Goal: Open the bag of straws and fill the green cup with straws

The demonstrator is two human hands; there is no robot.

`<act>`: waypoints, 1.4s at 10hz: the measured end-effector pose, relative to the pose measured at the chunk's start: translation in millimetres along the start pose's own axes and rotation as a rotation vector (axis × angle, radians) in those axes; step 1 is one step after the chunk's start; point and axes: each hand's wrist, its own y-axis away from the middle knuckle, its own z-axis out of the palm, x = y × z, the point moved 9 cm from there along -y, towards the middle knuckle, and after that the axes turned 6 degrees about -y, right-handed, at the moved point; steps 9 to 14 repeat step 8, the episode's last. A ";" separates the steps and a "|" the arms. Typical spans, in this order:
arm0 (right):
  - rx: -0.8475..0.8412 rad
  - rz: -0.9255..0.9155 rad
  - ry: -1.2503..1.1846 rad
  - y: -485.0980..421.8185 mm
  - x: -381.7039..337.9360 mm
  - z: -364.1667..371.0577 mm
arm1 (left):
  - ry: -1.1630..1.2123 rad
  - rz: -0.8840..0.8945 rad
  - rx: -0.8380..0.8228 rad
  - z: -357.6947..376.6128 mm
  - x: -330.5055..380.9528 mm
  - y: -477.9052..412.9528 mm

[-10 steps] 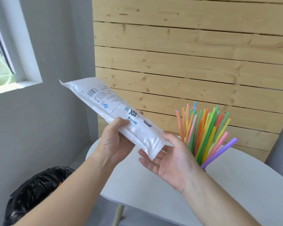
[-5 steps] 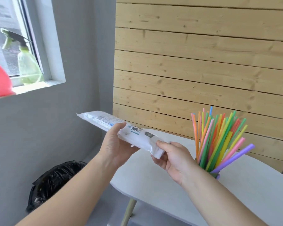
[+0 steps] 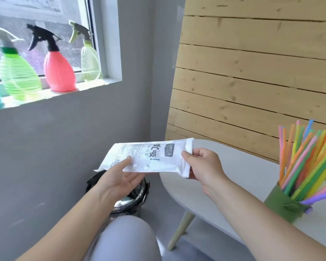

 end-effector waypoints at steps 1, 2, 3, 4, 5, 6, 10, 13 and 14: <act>-0.016 -0.032 0.113 -11.0 7.8 28.7 | -0.031 -0.048 0.173 -48.8 -4.2 -9.5; -0.031 -0.041 0.236 -19.8 21.0 59.3 | -0.056 -0.069 0.283 -92.9 -5.9 -23.2; -0.050 -0.041 0.349 -29.3 36.7 89.5 | -0.065 -0.050 0.347 -124.9 -3.3 -37.3; -0.079 -0.037 0.438 -40.4 55.9 116.0 | -0.060 -0.034 0.355 -143.1 -4.2 -51.4; -0.110 -0.035 0.528 -52.2 72.0 133.7 | -0.068 -0.031 0.322 -146.3 -7.2 -62.0; -0.162 -0.069 0.745 -62.0 80.8 146.9 | -0.104 -0.024 0.310 -149.9 -8.7 -74.3; -0.187 -0.262 1.039 -54.9 61.1 163.5 | -0.216 0.046 0.274 -133.8 -3.2 -88.5; -0.187 -0.262 1.039 -54.9 61.1 163.5 | -0.216 0.046 0.274 -133.8 -3.2 -88.5; -0.187 -0.262 1.039 -54.9 61.1 163.5 | -0.216 0.046 0.274 -133.8 -3.2 -88.5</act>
